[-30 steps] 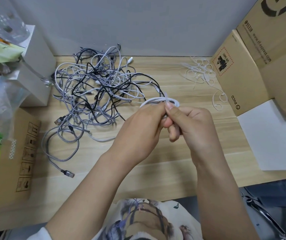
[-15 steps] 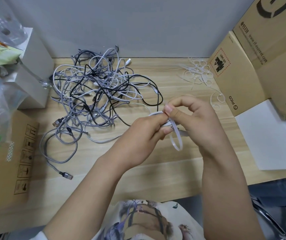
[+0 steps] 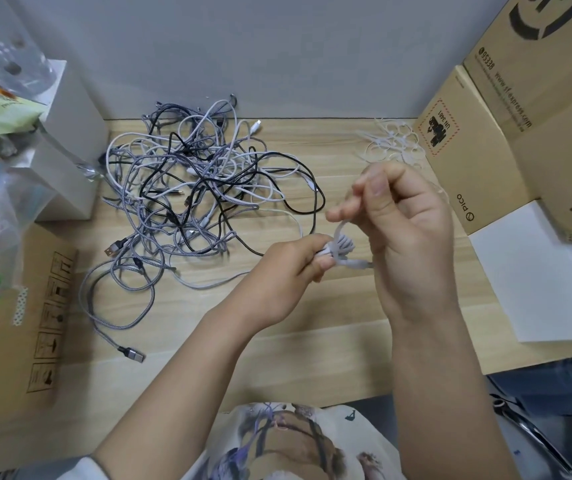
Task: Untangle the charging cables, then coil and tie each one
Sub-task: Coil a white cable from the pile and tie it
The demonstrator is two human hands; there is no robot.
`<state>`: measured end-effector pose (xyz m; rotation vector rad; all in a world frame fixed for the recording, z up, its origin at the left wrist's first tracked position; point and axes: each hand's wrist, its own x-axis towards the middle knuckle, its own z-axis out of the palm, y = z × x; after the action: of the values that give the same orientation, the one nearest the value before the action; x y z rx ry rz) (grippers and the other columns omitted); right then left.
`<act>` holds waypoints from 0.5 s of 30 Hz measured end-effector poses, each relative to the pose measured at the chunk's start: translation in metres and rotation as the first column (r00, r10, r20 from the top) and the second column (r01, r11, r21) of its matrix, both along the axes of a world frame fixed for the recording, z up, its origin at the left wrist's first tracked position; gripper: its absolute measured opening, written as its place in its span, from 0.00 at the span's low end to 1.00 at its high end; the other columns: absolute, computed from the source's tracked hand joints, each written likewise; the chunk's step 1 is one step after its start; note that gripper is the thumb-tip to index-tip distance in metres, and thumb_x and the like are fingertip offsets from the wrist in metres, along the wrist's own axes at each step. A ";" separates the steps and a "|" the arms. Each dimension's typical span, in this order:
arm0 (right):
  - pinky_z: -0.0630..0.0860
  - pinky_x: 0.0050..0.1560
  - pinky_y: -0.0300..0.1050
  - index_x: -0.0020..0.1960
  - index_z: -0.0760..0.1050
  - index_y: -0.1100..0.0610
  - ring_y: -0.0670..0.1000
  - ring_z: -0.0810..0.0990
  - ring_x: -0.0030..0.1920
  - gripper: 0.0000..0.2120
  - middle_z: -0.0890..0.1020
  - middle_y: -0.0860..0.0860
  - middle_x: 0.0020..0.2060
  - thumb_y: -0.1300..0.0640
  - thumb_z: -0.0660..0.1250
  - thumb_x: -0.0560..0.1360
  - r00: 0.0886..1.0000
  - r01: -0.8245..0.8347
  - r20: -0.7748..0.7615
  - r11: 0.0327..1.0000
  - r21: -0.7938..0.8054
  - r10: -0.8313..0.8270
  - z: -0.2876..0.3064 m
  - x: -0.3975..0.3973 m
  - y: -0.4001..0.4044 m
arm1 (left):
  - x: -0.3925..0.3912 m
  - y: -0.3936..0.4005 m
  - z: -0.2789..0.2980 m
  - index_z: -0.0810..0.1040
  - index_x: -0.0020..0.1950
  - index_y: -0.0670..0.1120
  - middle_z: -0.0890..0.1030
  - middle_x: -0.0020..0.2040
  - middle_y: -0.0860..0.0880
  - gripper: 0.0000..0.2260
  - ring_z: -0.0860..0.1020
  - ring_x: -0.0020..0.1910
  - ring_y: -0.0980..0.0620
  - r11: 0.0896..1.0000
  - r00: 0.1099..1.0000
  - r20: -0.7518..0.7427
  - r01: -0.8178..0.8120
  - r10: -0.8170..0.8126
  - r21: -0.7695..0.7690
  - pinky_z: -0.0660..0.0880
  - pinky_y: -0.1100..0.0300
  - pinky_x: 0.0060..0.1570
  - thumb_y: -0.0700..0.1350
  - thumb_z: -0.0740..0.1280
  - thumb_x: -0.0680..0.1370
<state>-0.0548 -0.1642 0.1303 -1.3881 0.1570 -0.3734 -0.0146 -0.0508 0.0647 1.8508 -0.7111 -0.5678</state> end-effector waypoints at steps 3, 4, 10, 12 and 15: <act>0.73 0.24 0.42 0.38 0.76 0.54 0.48 0.75 0.30 0.10 0.74 0.45 0.27 0.51 0.64 0.76 0.983 -0.074 -0.169 0.996 -0.044 0.065 -0.012 0.004 0.003 | -0.005 -0.001 -0.001 0.68 0.42 0.54 0.71 0.33 0.55 0.10 0.69 0.34 0.59 1.000 1.000 -0.022 0.002 -0.003 -0.020 0.68 0.62 0.40 0.41 0.61 0.81; 0.72 0.21 0.42 0.37 0.76 0.54 0.50 0.73 0.28 0.10 0.73 0.46 0.26 0.53 0.64 0.76 0.975 -0.086 -0.208 0.995 -0.052 0.073 -0.017 0.004 0.004 | -0.006 -0.002 -0.002 0.68 0.42 0.52 0.71 0.33 0.55 0.09 0.69 0.34 0.60 0.999 1.000 -0.021 0.004 -0.005 -0.032 0.67 0.64 0.39 0.41 0.61 0.81; 0.68 0.23 0.35 0.36 0.75 0.56 0.50 0.78 0.29 0.11 0.74 0.47 0.23 0.60 0.63 0.77 0.984 -0.058 -0.173 0.998 -0.018 0.054 -0.028 -0.002 0.010 | -0.015 -0.012 -0.001 0.64 0.41 0.49 0.67 0.35 0.56 0.14 0.69 0.35 0.67 0.997 0.998 0.044 -0.031 0.034 -0.064 0.66 0.74 0.37 0.32 0.58 0.78; 0.70 0.28 0.31 0.35 0.75 0.56 0.46 0.79 0.29 0.11 0.73 0.48 0.22 0.62 0.63 0.76 0.987 -0.069 -0.144 0.997 -0.025 0.064 -0.030 -0.003 0.017 | -0.016 -0.016 -0.003 0.65 0.42 0.49 0.69 0.38 0.57 0.12 0.71 0.38 0.68 0.994 0.997 0.016 -0.071 0.072 -0.080 0.67 0.75 0.39 0.32 0.57 0.78; 0.71 0.32 0.32 0.34 0.74 0.56 0.47 0.76 0.27 0.12 0.71 0.47 0.21 0.62 0.62 0.75 0.988 -0.099 -0.117 0.995 -0.022 0.096 -0.035 -0.004 0.024 | -0.012 -0.016 -0.007 0.64 0.34 0.50 0.69 0.34 0.52 0.12 0.67 0.34 0.64 0.964 0.971 -0.087 -0.234 0.225 -0.124 0.66 0.70 0.36 0.37 0.55 0.75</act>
<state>-0.0584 -0.1400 0.0954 -1.4396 0.1786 -0.2142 -0.0270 -0.0666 0.0575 1.7491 -0.4662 -0.4230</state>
